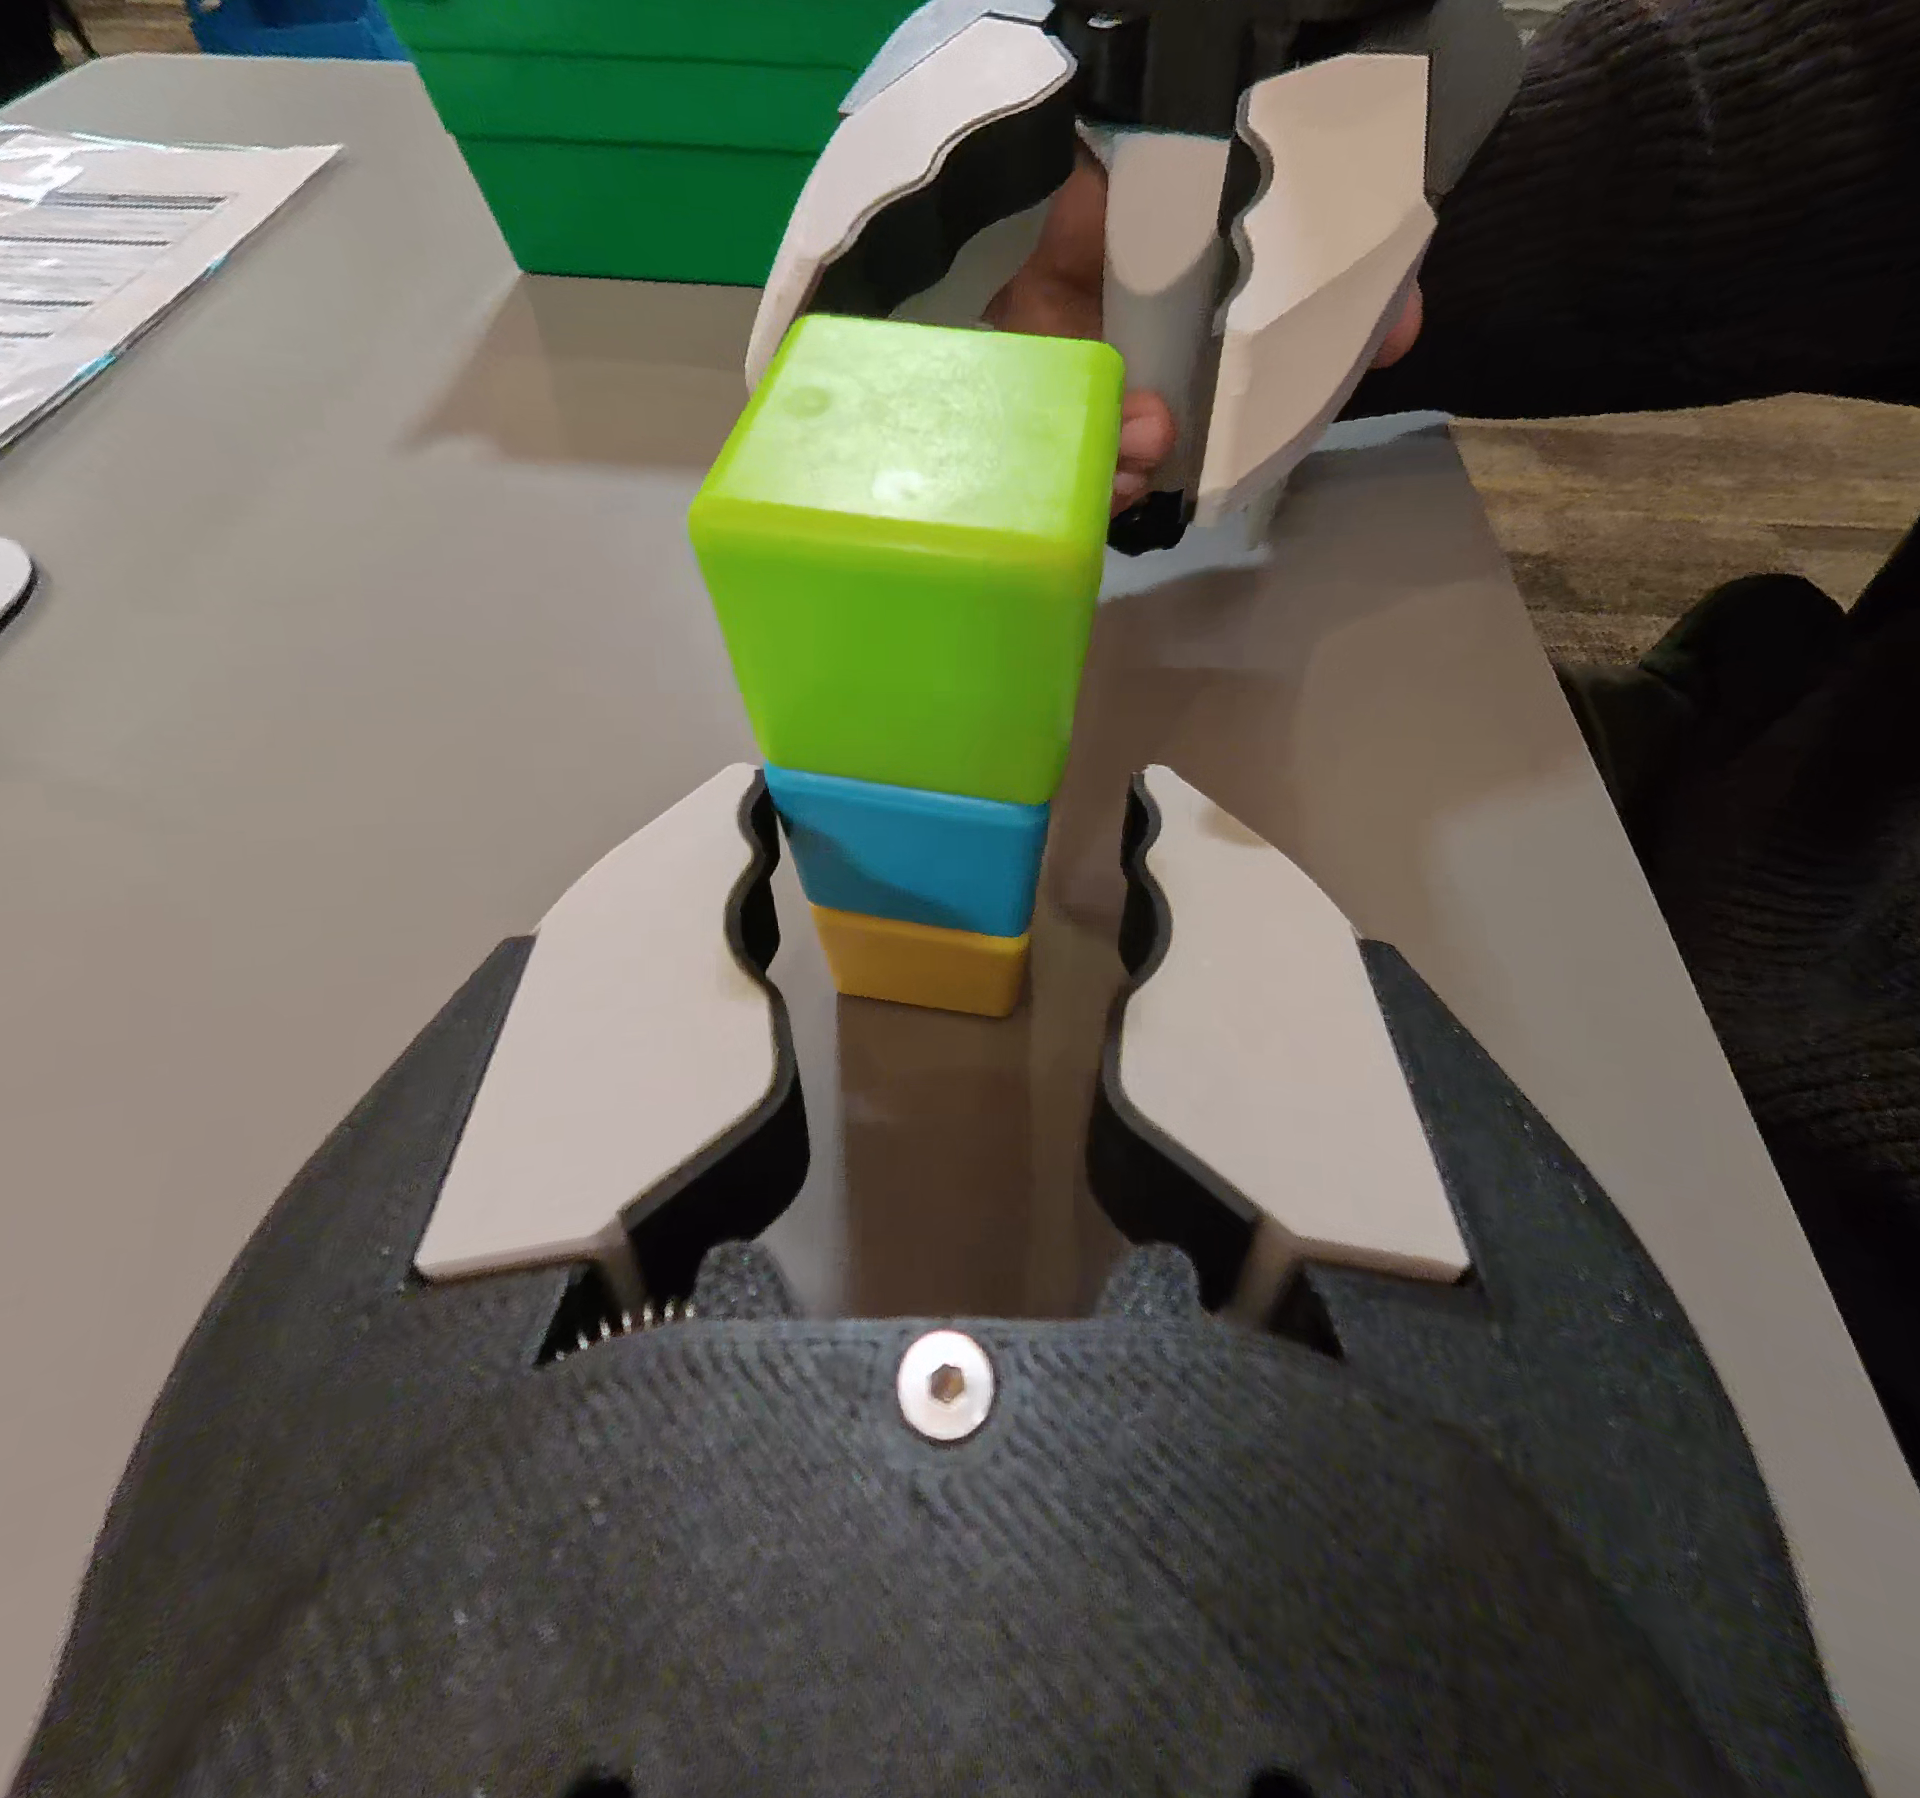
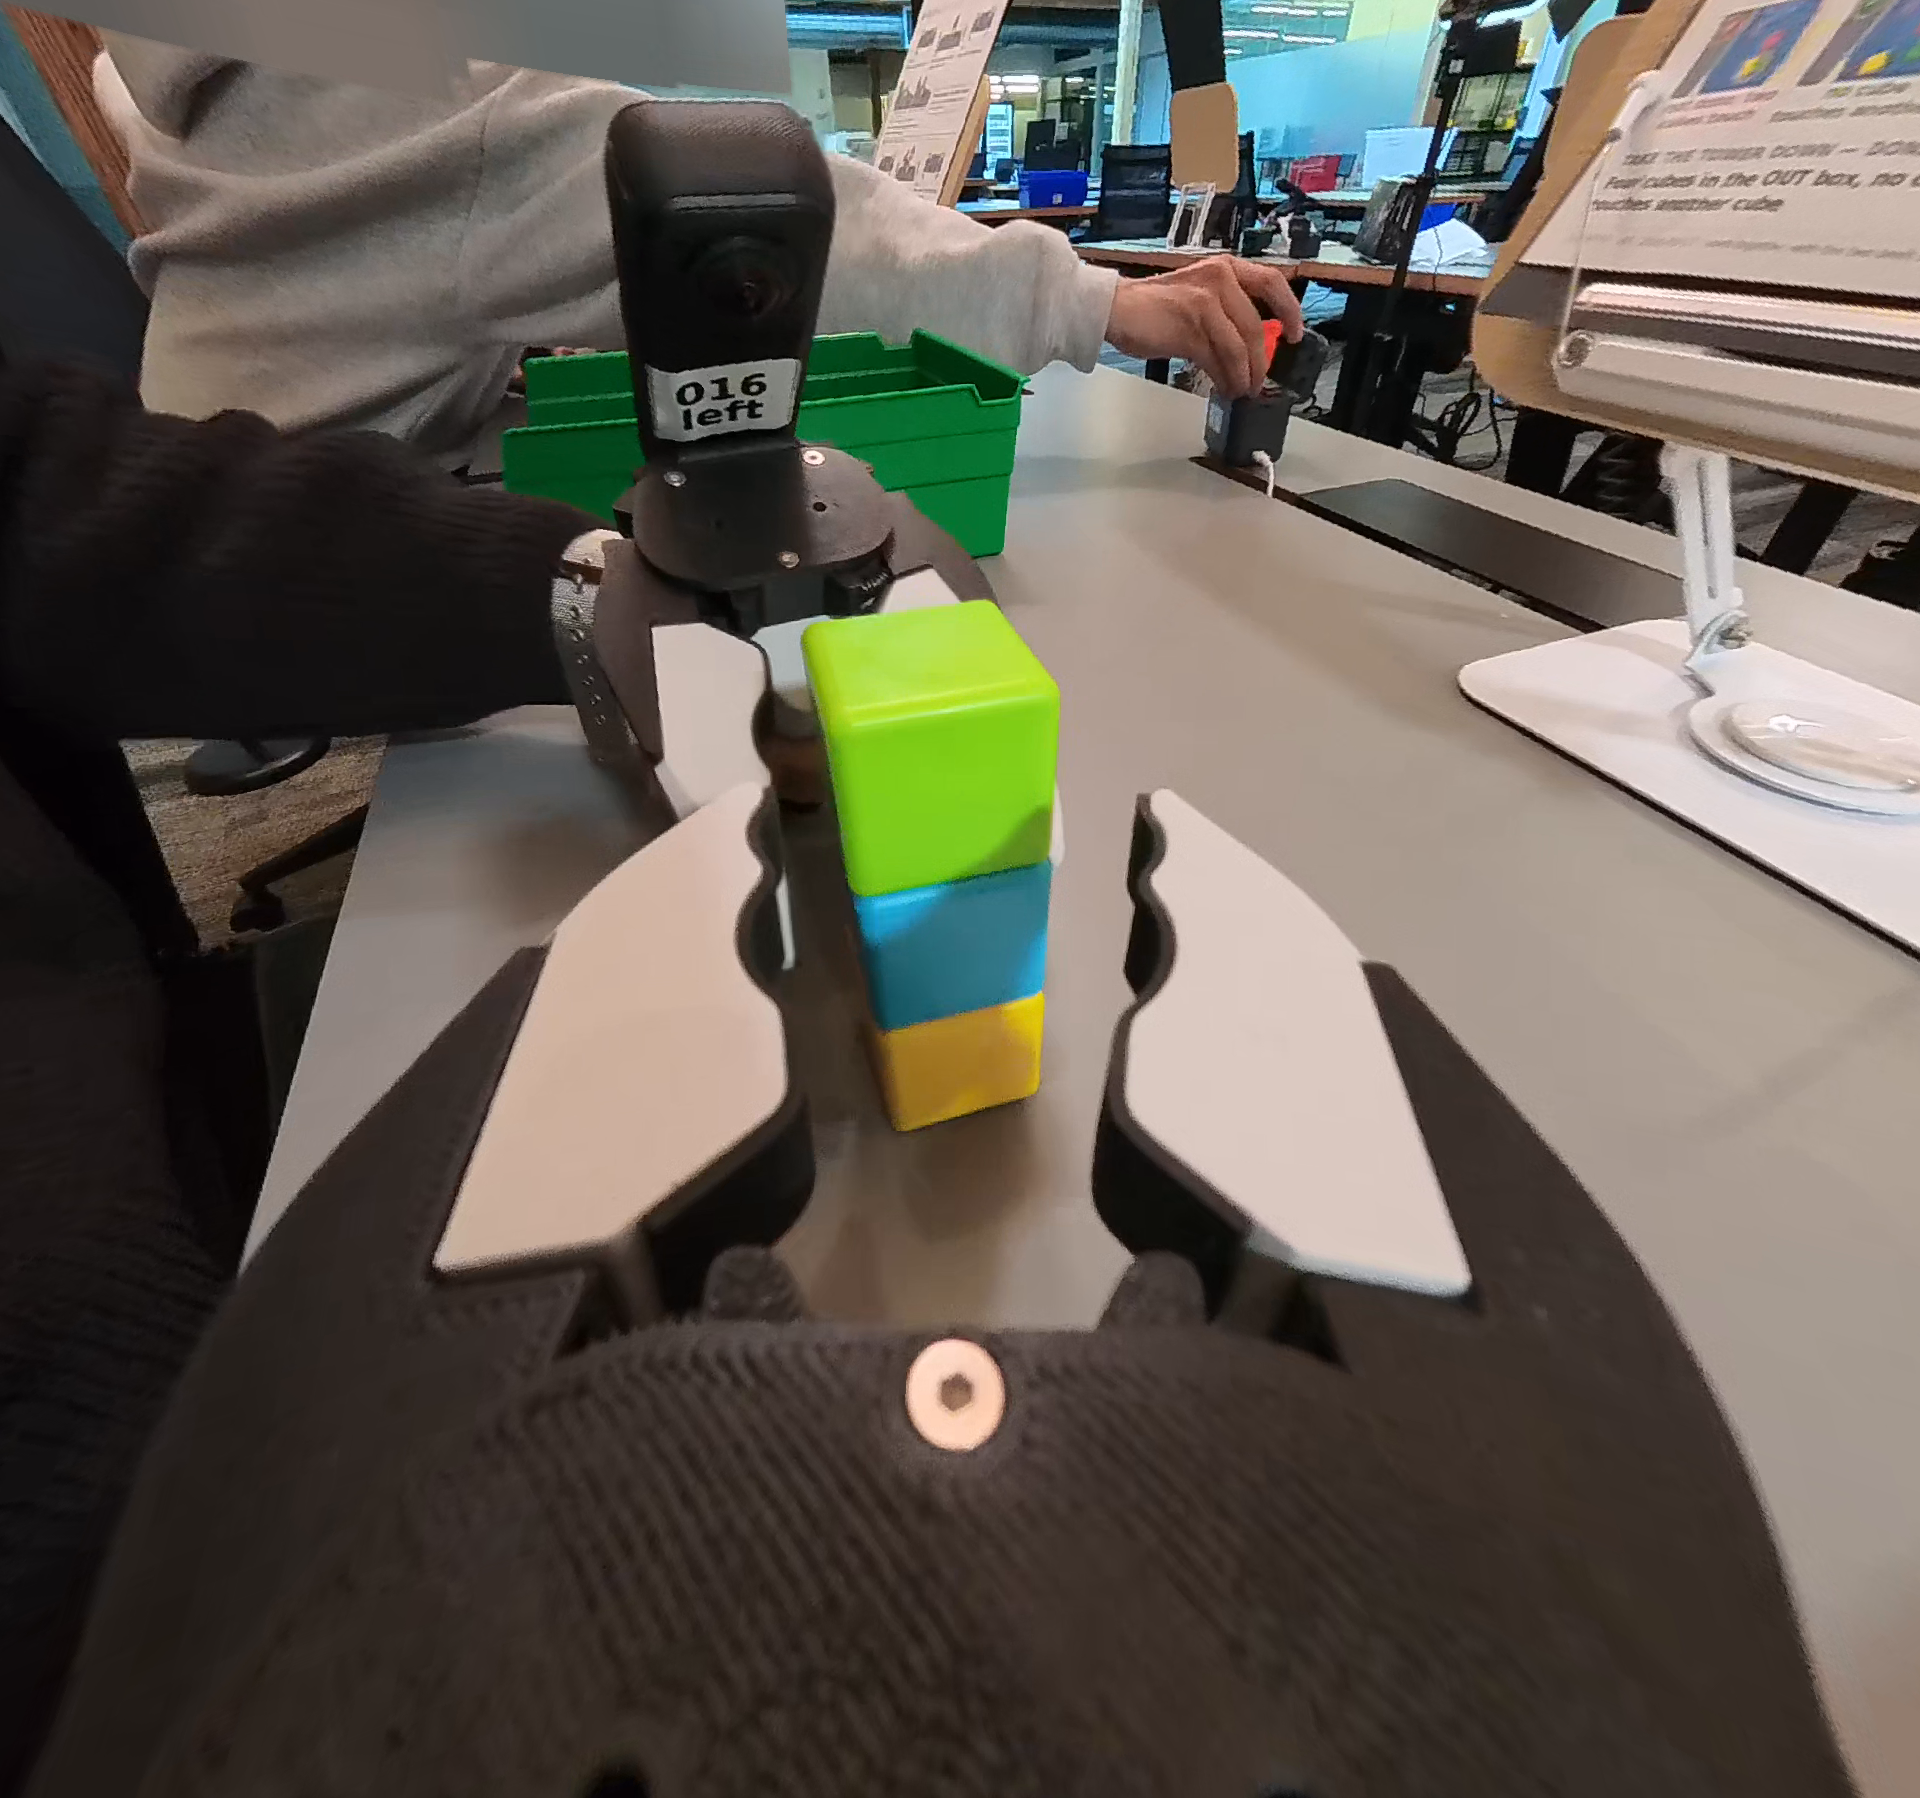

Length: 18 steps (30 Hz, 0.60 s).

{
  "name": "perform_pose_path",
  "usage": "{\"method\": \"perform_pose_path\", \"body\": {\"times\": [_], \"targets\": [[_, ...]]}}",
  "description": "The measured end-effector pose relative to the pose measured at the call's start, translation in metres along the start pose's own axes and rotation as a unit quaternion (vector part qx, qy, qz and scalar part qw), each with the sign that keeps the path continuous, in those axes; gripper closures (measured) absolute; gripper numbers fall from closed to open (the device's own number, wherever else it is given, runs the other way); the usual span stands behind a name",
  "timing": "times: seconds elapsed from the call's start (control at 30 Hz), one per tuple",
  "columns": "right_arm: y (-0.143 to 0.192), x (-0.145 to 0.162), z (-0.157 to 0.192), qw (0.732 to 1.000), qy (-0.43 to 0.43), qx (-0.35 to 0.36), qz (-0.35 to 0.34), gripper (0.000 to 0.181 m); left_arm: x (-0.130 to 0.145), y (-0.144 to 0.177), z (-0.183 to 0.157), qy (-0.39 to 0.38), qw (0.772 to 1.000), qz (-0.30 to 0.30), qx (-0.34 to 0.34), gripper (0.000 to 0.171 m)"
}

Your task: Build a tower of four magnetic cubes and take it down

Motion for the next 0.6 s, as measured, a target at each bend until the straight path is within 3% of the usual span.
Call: {"method": "perform_pose_path", "body": {"times": [0.13,0.23,0.6], "targets": [[-0.005,-0.001,0.0,1.0,0.008,-0.003,0.001,0.116,-0.004,-0.002,0.005,0.008,1.0,-0.011,0.013,0.108],[-0.009,-0.002,0.001,1.0,0.008,-0.011,0.0,0.116,-0.006,0.001,0.007,0.015,1.0,-0.021,0.011,0.12],[-0.019,-0.002,0.008,0.999,0.031,-0.034,0.002,0.122,-0.006,-0.001,0.005,0.001,1.0,-0.016,-0.022,0.119]]}}
Point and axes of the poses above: each gripper's, where its closed fingertips meet, y back along the fingers, x out of its underside, z = x × y across the jaws, the point moved 1 cm from there along y, back along the fingers, and after that the axes turned 12 degrees about z, right-handed, at the moved point
